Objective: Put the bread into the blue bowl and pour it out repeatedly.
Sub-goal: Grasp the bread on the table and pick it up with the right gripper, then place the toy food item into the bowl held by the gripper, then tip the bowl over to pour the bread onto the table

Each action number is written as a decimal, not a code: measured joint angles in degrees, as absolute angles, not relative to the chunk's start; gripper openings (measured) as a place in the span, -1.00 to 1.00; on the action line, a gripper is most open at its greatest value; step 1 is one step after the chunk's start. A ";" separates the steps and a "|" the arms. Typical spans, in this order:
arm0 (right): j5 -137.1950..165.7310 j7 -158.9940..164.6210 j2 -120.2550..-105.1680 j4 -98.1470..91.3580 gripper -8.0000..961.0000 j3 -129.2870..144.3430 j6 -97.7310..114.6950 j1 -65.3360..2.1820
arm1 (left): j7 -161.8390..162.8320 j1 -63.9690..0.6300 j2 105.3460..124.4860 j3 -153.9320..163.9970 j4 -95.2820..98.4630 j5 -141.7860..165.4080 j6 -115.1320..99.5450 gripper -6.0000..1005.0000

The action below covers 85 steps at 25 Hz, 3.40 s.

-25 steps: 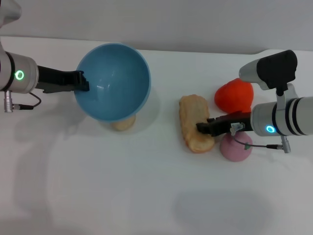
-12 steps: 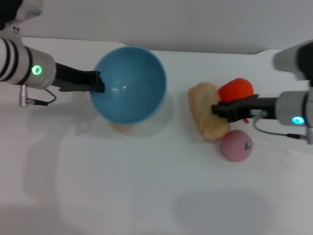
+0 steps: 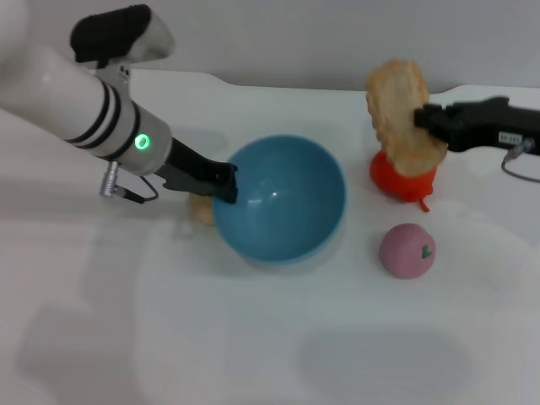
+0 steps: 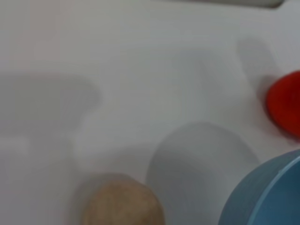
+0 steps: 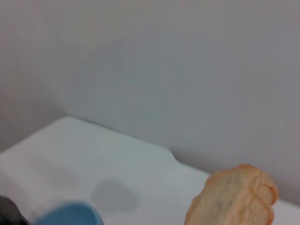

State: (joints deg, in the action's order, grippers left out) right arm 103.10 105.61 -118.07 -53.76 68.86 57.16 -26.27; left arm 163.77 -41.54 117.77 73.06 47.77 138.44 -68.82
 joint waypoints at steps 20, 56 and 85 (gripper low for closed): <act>96.47 87.14 -118.75 -55.03 -0.82 79.90 65.92 -25.81 | 164.82 -48.95 118.55 78.85 43.92 137.09 -69.56 -0.95; 94.84 89.81 -118.29 -46.78 -0.12 43.88 74.71 -15.20 | 164.22 -48.72 118.26 92.51 43.67 138.21 -32.07 -0.95; 97.72 87.80 -118.16 -43.15 -0.12 41.75 73.57 -15.15 | 162.77 -40.20 118.92 116.27 46.58 156.46 2.00 -0.95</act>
State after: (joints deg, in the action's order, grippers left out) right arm 97.72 87.80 -118.16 -43.15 41.75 73.57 -15.15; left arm 162.77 -40.20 118.92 116.27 46.58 156.46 2.00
